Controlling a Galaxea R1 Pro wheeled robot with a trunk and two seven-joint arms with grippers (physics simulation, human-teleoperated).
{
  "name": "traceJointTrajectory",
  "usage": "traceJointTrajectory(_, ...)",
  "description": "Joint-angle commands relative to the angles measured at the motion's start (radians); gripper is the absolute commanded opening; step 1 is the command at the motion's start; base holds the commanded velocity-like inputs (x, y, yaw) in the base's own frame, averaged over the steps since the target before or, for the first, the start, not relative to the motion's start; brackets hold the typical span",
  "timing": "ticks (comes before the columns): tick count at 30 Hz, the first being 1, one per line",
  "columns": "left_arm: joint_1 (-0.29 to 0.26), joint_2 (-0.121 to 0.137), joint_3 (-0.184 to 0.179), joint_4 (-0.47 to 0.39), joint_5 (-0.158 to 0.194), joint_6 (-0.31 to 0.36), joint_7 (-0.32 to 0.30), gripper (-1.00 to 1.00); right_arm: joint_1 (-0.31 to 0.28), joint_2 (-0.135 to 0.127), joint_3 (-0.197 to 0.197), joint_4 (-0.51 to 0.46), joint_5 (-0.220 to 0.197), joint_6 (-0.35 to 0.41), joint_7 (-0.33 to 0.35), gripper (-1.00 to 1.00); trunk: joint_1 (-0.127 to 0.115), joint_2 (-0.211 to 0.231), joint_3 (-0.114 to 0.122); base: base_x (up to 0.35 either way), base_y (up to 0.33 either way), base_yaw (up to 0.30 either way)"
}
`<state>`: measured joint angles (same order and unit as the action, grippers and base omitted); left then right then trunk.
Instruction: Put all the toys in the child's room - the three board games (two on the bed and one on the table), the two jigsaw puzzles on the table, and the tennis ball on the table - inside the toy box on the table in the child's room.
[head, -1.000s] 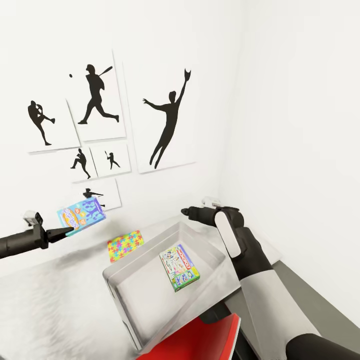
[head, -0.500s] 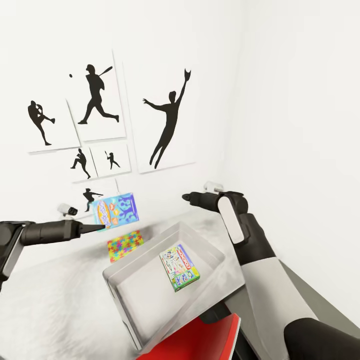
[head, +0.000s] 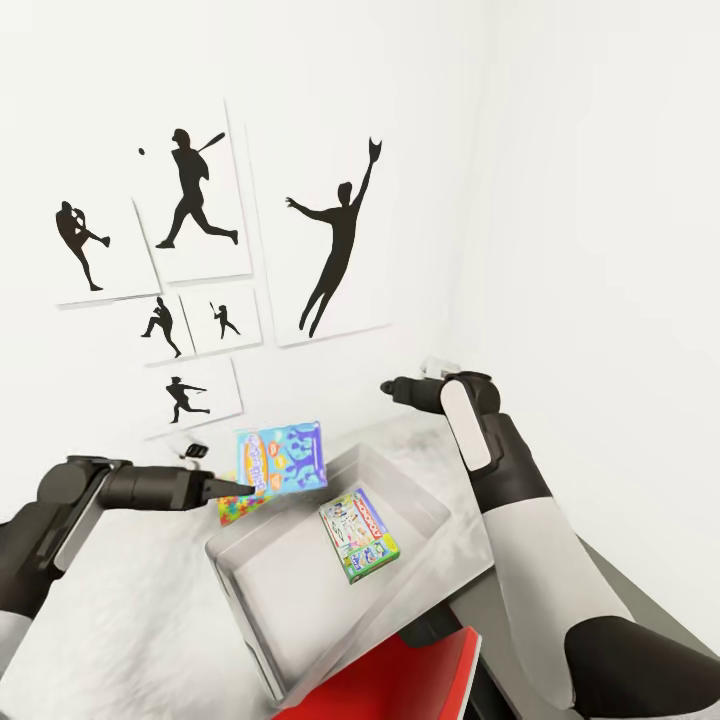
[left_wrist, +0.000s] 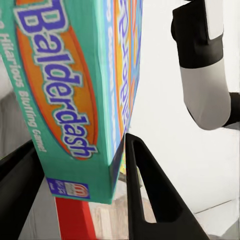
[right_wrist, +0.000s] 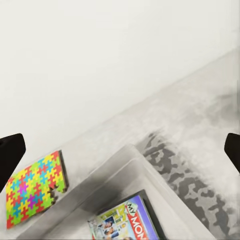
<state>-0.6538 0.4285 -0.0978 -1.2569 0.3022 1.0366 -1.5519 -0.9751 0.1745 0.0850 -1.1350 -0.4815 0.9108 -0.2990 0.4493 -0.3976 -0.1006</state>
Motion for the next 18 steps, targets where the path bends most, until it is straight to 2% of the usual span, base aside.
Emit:
traceJointTrajectory(1,0.013,-0.005,-0.005,-0.005,0.001,0.011,-0.004,-1.00,-0.001,0.000,0.000,0.001,-0.011,0.002,-0.013,1.00,0.001,-0.002,-0.002,0.000,0.000,0.000)
traceJointTrajectory(8,0.073,-0.016,-0.016,-0.058,0.001,0.011,-0.004,-1.00,-0.002,0.000,-0.001,0.017,-0.011,0.000,-0.017,1.00,0.001,-0.002,-0.002,0.000,0.000,0.000)
traceJointTrajectory(13,0.089,-0.012,-0.080,-0.064,0.003,0.011,-0.004,-1.00,-0.001,0.000,-0.001,0.018,-0.011,-0.003,-0.018,1.00,0.001,-0.002,-0.002,0.000,0.000,0.000)
traceJointTrajectory(15,0.091,-0.011,-0.091,-0.065,0.003,0.011,-0.004,-1.00,-0.001,0.000,-0.001,0.018,-0.011,-0.003,-0.018,1.00,0.001,-0.002,-0.002,0.000,0.000,0.000)
traceJointTrajectory(18,0.109,-0.028,-0.074,-0.047,-0.020,-0.006,0.015,-1.00,0.016,0.000,0.007,0.001,-0.029,0.000,-0.018,1.00,0.001,-0.002,-0.002,0.000,0.000,0.000)
